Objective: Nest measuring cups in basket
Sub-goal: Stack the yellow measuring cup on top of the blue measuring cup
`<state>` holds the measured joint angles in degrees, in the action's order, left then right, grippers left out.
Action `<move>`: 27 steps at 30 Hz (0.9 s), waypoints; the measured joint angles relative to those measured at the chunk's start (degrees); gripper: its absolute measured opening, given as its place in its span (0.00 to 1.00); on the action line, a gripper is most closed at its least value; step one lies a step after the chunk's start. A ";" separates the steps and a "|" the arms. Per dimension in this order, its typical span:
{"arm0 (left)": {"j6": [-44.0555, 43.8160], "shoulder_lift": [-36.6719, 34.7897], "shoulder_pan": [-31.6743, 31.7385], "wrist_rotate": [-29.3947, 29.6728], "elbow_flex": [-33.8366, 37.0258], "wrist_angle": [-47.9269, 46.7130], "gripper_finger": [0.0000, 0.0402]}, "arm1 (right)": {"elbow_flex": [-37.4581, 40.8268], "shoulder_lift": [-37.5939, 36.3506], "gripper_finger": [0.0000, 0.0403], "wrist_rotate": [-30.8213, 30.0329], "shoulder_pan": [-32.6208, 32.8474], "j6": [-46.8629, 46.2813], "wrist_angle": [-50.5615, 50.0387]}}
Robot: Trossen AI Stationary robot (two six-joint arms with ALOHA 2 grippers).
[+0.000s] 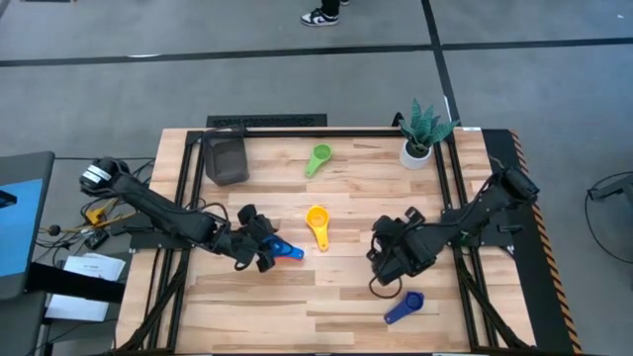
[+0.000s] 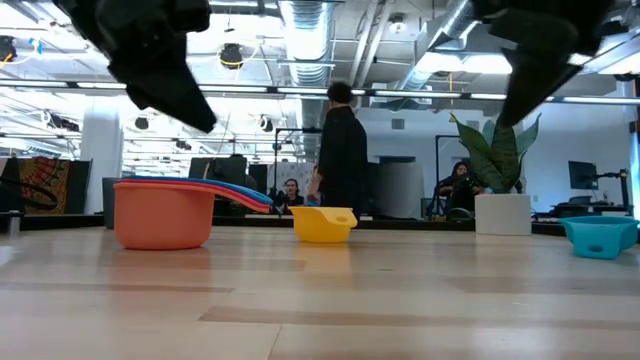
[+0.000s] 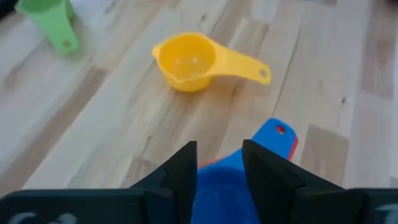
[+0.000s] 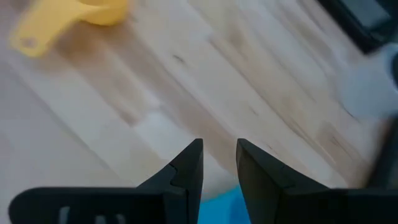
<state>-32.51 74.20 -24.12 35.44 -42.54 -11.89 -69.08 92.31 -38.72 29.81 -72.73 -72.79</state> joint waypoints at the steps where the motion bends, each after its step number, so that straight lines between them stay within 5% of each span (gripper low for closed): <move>1: 0.62 0.50 0.14 0.51 0.00 1.69 0.29 | 0.00 0.00 0.30 0.02 0.65 -3.04 -2.53; 11: 11.10 7.57 1.59 -2.48 0.00 17.10 0.29 | 0.00 -0.02 0.28 9.90 6.60 -25.65 -15.09; 21: 11.44 9.35 1.15 -3.60 0.02 17.28 0.29 | 6.02 -0.02 0.21 17.21 8.78 -42.70 -16.57; 27: 13.13 9.35 0.29 -3.48 0.02 17.19 0.29 | 10.75 -0.04 0.26 23.12 7.24 -45.08 -13.97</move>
<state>-19.38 83.55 -23.83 31.96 -42.52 5.30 -58.32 92.27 -15.59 37.05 -117.80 -86.76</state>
